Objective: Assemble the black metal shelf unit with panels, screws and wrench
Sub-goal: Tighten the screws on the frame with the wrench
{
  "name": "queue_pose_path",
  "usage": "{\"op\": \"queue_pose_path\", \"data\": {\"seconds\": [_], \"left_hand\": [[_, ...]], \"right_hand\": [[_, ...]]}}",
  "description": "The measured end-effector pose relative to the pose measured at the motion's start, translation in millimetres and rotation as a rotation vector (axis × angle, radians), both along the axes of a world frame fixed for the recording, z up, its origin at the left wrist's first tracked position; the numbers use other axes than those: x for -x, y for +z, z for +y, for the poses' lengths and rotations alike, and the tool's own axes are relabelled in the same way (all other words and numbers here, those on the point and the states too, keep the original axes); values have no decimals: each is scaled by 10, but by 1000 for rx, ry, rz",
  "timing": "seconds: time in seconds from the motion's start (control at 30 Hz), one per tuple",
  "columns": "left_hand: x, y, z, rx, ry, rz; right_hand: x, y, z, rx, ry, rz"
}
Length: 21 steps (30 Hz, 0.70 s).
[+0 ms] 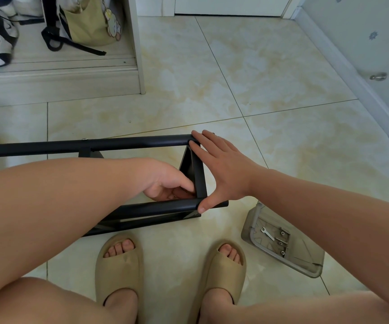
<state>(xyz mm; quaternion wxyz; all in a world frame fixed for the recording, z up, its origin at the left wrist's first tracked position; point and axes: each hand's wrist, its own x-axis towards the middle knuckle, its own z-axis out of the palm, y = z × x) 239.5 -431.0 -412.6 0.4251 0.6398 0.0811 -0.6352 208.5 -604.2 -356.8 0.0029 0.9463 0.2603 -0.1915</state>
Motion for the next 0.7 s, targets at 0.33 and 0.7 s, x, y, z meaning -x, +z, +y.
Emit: {"op": "queue_pose_path", "data": {"seconds": [0.33, 0.7], "left_hand": [[-23, 21, -47, -24, -2, -8], [-39, 46, -72, -16, 11, -26]], "right_hand": [[0, -8, 4, -3, -4, -4], [1, 13, 9, 4, -1, 7]]}}
